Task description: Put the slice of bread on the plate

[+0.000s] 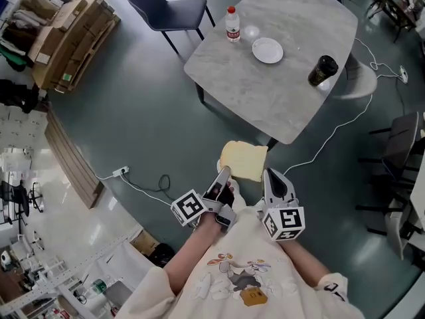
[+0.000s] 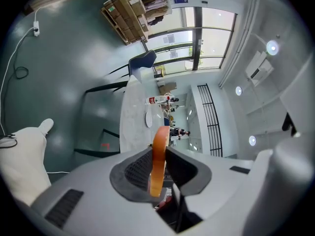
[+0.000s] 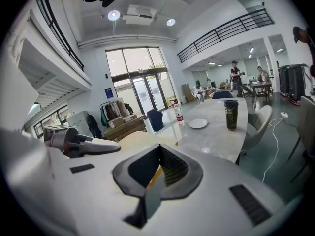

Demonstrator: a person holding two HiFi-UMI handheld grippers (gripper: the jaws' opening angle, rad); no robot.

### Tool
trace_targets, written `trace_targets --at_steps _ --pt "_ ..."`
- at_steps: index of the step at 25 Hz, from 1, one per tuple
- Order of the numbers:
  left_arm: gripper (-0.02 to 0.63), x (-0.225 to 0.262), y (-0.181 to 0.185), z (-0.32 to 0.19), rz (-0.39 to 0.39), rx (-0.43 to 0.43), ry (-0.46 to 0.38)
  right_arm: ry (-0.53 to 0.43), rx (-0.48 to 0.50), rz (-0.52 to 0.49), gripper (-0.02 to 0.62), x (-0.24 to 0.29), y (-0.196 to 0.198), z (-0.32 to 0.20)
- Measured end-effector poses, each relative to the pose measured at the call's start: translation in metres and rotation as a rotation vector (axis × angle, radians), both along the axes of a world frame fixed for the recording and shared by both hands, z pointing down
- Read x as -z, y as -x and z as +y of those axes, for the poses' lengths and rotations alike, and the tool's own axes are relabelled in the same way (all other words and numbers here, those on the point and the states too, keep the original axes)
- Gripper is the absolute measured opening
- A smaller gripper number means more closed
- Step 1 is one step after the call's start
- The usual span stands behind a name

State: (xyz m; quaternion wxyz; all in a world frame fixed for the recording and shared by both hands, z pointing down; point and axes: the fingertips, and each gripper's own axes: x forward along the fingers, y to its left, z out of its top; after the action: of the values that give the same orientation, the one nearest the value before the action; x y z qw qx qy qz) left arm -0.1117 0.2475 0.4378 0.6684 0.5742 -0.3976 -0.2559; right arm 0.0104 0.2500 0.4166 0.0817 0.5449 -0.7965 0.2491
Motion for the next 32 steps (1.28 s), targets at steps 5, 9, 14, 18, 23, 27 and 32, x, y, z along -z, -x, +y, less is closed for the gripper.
trace_targets --at_steps 5,9,14,18,23,27,32 --pt "0.095 -0.002 0.038 -0.045 -0.057 -0.041 0.003 0.007 -0.024 0.021 0.006 0.006 0.031 -0.047" --pt "0.094 0.001 0.063 -0.082 0.004 -0.035 -0.007 -0.002 -0.043 0.040 0.006 0.005 0.059 -0.082" --pt "0.092 -0.006 0.085 -0.105 -0.035 -0.078 -0.008 -0.003 -0.075 0.053 0.006 0.005 0.077 -0.100" --pt "0.091 -0.001 0.093 -0.126 0.016 -0.081 -0.014 0.008 -0.120 0.047 0.006 0.000 0.085 -0.110" --pt "0.090 -0.003 0.089 -0.139 0.007 -0.121 0.001 0.015 -0.148 0.035 0.006 0.002 0.085 -0.122" --pt "0.089 -0.004 0.080 -0.155 0.034 -0.125 0.013 0.018 -0.186 0.006 0.006 -0.006 0.077 -0.136" --pt "0.089 -0.008 0.060 -0.183 0.003 -0.150 0.004 0.008 -0.198 -0.007 0.006 -0.007 0.054 -0.166"
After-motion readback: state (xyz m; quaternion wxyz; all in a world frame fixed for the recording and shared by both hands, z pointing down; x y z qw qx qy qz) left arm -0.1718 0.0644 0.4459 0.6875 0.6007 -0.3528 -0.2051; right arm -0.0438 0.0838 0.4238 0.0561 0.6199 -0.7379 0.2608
